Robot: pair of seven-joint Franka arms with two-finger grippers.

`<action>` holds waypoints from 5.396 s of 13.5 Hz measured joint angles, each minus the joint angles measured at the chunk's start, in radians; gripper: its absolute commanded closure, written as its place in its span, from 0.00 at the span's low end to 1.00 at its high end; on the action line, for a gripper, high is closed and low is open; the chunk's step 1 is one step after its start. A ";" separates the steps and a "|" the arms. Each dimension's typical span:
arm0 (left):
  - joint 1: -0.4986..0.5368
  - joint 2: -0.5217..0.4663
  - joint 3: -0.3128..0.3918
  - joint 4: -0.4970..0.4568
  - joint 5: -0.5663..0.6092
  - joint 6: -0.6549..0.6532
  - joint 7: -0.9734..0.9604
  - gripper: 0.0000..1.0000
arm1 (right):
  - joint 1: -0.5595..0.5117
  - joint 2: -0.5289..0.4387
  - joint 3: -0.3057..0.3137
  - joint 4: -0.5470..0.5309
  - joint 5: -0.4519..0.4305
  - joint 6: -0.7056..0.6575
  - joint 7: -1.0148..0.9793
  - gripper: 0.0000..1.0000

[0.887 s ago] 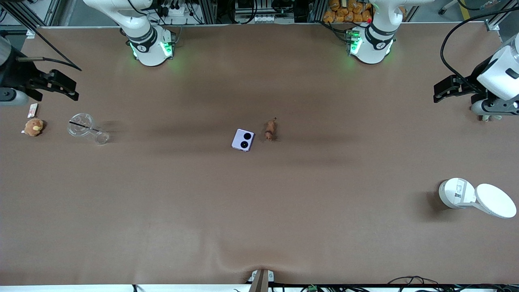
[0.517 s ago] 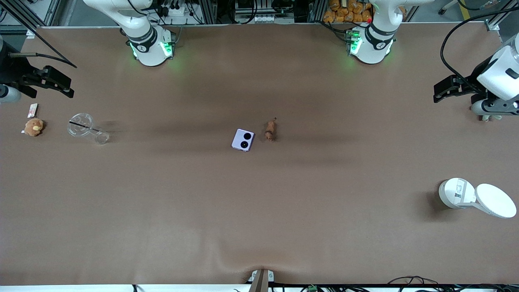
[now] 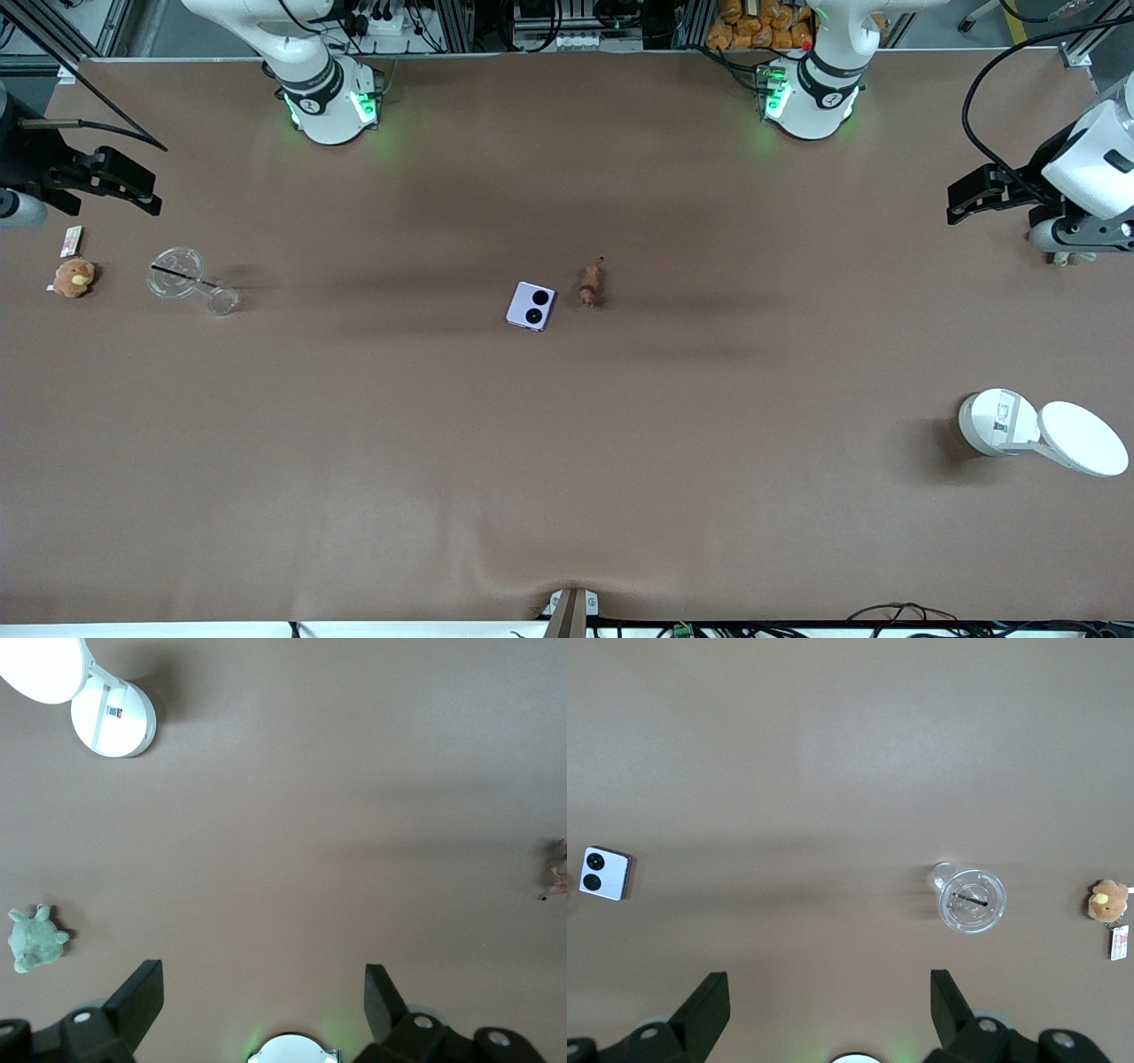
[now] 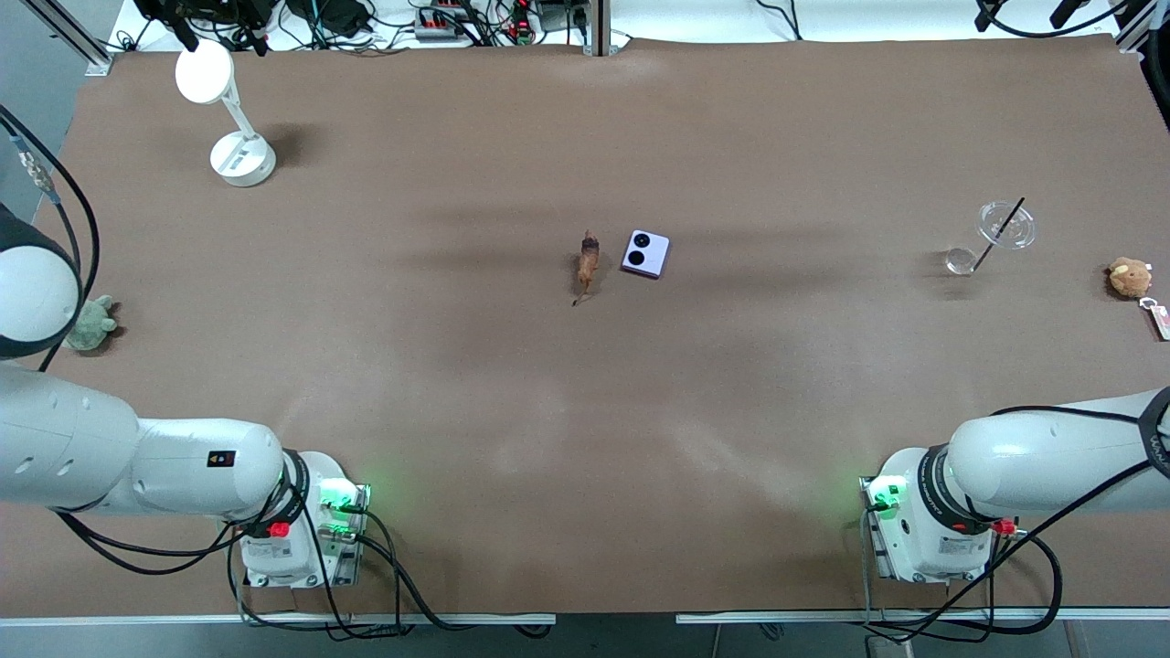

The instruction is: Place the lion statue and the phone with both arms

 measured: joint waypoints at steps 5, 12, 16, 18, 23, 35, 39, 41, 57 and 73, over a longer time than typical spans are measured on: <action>0.001 0.000 0.001 -0.001 0.000 0.000 0.000 0.00 | 0.000 0.003 0.000 0.000 0.000 -0.001 0.000 0.00; 0.000 0.000 -0.001 -0.002 0.000 0.000 -0.064 0.00 | 0.000 0.006 -0.001 0.000 0.000 -0.007 0.000 0.00; -0.006 0.004 -0.005 -0.003 -0.063 0.038 -0.169 0.00 | 0.000 0.007 -0.001 0.000 0.000 -0.008 0.000 0.00; -0.031 0.012 -0.030 -0.003 -0.073 0.072 -0.292 0.00 | 0.000 0.007 -0.001 0.000 0.000 -0.016 0.000 0.00; -0.174 0.094 -0.091 0.009 -0.073 0.177 -0.492 0.00 | 0.000 0.008 -0.001 0.000 0.000 -0.020 0.000 0.00; -0.529 0.410 -0.102 0.065 0.013 0.305 -0.717 0.00 | 0.000 0.008 0.002 0.001 0.000 -0.025 0.000 0.00; -0.557 0.484 -0.104 0.049 0.013 0.429 -0.717 0.00 | 0.000 0.012 0.002 0.001 0.000 -0.026 0.000 0.00; -0.596 0.504 -0.108 -0.003 0.013 0.528 -0.744 0.00 | 0.000 0.015 0.002 0.001 0.000 -0.026 0.000 0.00; -0.718 0.710 -0.103 -0.056 0.078 0.680 -0.815 0.00 | 0.000 0.034 0.005 0.003 0.000 -0.018 0.000 0.00; -0.603 0.665 -0.072 0.076 0.079 0.642 -0.906 0.89 | 0.058 0.197 0.021 0.011 0.004 -0.068 -0.001 0.00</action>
